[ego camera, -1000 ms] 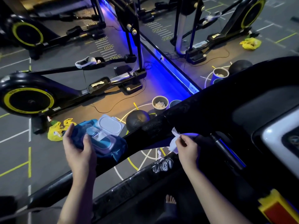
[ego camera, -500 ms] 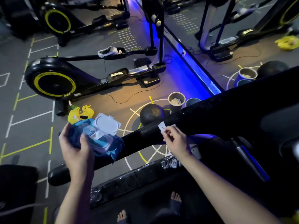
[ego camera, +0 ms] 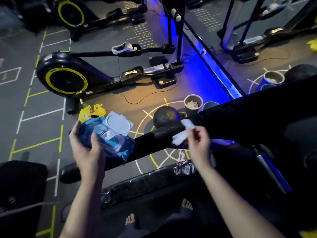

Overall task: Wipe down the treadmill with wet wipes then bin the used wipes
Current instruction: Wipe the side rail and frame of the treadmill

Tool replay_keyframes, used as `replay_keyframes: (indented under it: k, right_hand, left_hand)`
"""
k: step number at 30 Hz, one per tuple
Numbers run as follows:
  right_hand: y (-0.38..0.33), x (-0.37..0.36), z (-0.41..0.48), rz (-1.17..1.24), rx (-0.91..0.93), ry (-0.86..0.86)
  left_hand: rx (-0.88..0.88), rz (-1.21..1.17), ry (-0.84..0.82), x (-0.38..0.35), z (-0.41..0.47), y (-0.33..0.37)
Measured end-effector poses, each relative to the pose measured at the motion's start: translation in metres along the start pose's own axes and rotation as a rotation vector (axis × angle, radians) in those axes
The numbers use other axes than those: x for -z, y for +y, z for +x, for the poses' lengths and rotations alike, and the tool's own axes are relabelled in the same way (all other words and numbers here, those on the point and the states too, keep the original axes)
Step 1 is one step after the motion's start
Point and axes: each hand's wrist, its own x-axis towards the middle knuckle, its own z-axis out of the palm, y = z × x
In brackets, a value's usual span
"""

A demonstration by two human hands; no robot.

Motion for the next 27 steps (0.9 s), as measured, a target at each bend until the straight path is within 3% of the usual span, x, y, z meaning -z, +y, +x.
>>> replay_keyframes:
  k: [3,8,10,15,20,25,27]
  right_hand:
    - [-0.003,0.024,0.038,-0.22,0.177,0.166]
    - [0.024,-0.019,0.053,-0.843,0.522,-0.031]
    - [0.028,-0.047,0.041,-0.939,0.583,-0.072]
    - [0.033,-0.116,-0.021,-0.924,0.682,-0.183]
    - [0.042,-0.161,-0.067,-0.849,0.583,-0.21]
    - [0.045,-0.19,-0.118,-0.645,0.602,-0.558]
    - [0.035,-0.183,-0.129,-0.567,0.446,-0.652]
  left_hand:
    - [0.033,-0.073,0.056,0.004,0.003,-0.004]
    - [0.03,-0.11,0.188,0.023,0.015,-0.014]
    - [0.032,-0.103,0.219,0.033,0.019,-0.019]
    - [0.049,-0.065,0.259,0.065,0.024,-0.04]
    - [0.06,-0.05,0.247,0.084,0.033,-0.057]
    - [0.062,-0.071,0.22,0.093,0.051,-0.075]
    - [0.054,-0.082,0.198,0.1,0.066,-0.081]
